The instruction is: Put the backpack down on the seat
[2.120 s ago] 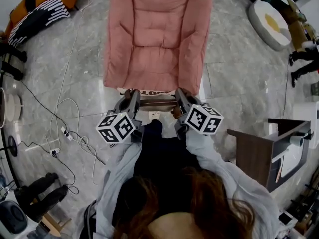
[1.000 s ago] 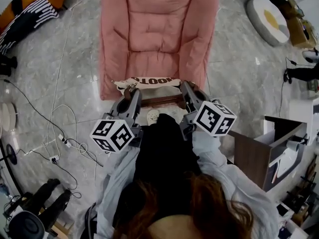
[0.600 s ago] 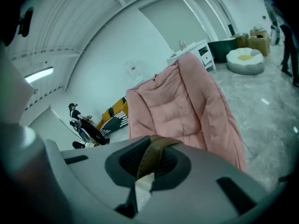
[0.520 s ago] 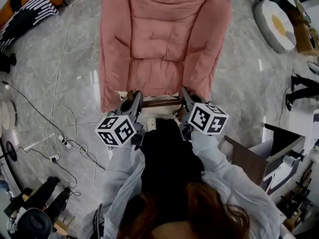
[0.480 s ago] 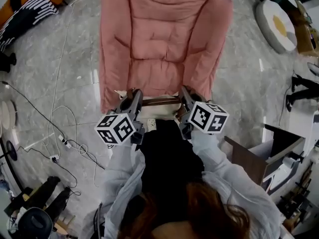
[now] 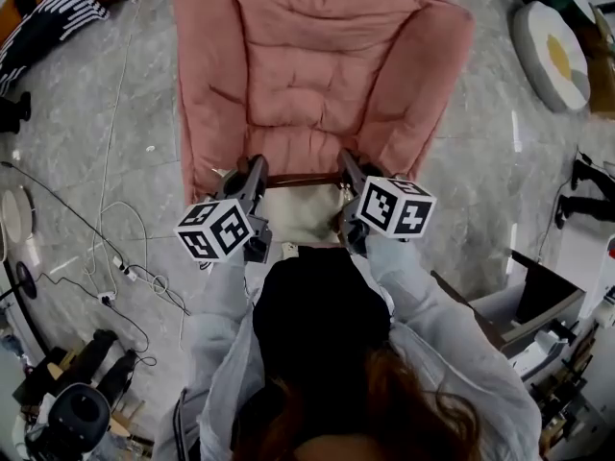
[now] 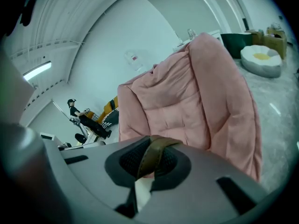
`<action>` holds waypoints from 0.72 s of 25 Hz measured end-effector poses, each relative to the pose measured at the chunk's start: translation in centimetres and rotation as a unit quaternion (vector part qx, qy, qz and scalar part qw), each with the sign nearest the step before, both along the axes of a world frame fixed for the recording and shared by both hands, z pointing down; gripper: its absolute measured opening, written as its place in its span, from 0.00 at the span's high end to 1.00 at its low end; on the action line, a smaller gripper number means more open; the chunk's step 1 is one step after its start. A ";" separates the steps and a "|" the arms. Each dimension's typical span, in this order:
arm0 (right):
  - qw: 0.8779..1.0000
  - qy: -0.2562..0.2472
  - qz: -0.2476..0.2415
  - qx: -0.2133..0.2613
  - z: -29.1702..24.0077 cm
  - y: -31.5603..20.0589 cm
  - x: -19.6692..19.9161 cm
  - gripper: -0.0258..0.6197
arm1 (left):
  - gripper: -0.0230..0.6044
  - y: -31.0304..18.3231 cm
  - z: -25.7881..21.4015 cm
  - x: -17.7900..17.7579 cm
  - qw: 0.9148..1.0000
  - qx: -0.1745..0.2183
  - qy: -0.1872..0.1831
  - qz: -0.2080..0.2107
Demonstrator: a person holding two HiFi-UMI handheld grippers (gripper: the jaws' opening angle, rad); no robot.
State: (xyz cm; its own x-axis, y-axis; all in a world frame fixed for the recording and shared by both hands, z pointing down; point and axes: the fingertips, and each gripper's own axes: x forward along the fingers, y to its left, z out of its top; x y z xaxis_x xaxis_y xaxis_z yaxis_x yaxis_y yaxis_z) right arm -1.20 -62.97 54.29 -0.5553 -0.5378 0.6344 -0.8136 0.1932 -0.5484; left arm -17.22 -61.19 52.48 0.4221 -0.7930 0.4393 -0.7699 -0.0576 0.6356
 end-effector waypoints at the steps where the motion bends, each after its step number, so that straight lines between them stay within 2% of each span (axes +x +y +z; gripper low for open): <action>1: 1.000 0.001 -0.007 -0.001 0.4 -1.1 -0.1 0.94 | 0.94 -1.0 0.4 -0.1 1.000 -0.002 -0.002 -0.002; 10: 1.000 -0.006 -0.006 -0.018 5.4 -10.5 0.3 0.94 | 0.94 -10.9 5.0 0.4 1.000 -0.006 -0.004 -0.003; 18: 0.998 0.010 0.039 -0.051 12.5 -17.0 2.2 0.94 | 0.94 -18.1 12.8 1.3 0.999 -0.054 0.002 -0.007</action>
